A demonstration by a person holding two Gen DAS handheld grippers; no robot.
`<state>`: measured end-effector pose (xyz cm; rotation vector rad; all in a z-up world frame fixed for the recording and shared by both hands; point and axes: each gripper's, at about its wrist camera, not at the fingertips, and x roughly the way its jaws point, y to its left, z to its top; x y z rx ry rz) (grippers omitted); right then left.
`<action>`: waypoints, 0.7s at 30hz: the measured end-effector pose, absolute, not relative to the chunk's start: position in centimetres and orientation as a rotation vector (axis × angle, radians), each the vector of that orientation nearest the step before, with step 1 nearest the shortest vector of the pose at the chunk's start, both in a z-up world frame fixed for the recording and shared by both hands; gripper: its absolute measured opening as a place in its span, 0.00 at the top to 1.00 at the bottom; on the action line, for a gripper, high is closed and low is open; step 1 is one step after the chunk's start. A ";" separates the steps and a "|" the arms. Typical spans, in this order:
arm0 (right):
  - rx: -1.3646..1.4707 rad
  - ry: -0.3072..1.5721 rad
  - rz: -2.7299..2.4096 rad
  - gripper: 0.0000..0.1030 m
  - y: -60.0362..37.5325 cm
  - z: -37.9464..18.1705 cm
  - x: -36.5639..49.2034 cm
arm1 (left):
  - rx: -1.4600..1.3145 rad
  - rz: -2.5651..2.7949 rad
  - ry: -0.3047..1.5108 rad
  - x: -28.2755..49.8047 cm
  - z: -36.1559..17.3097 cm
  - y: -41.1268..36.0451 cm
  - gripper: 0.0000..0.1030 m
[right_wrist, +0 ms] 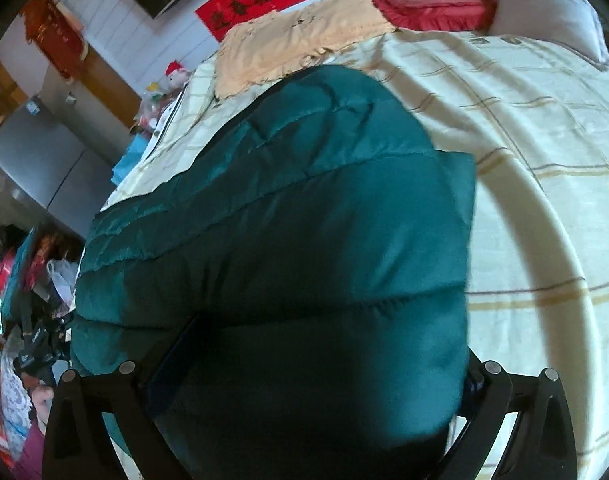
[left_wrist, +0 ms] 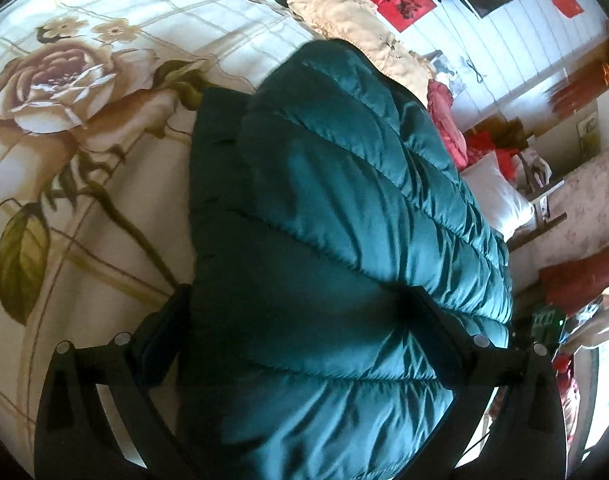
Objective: Fold large clothes
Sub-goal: 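Press the folded green jacket down onto the bedspread with both tools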
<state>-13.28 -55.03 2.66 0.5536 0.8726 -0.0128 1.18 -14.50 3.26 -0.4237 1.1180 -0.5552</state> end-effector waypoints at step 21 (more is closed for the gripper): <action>0.572 0.836 -0.011 0.53 -51.7 6.3 -21.3 | -0.283 -0.612 1.073 -5.6 7.0 -13.7 0.33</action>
